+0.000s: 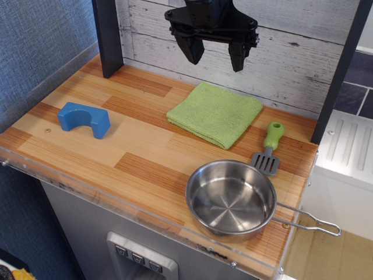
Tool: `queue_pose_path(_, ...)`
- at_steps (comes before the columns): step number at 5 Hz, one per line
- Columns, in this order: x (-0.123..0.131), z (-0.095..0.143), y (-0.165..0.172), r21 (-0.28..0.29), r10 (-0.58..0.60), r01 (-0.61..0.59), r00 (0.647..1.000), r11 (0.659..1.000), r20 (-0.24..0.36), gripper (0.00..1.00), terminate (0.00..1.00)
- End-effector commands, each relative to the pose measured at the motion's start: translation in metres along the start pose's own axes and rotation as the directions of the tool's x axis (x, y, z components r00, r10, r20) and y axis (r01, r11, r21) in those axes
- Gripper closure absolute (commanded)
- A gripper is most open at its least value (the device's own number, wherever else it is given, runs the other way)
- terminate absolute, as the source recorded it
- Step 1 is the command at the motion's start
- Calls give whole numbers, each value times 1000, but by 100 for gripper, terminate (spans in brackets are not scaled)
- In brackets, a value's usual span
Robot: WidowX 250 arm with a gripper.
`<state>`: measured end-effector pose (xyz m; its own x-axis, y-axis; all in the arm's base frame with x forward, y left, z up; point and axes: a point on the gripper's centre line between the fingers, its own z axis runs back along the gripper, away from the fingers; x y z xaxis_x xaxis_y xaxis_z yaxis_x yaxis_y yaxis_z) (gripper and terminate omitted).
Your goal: Move the green towel behind the blue block
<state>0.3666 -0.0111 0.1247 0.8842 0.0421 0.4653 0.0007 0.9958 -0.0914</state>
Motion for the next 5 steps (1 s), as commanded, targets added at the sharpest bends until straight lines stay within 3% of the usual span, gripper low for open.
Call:
queue_pose_path(1,0,0,0,0,0,0,1000,1000,0,0,0)
queue_pose_path(4,-8,-56,26,60,45,-38,992,997,-120,0,0)
queue_pose_path(5,-13,-73,25,46,41,-34,985,998,-168,0,0)
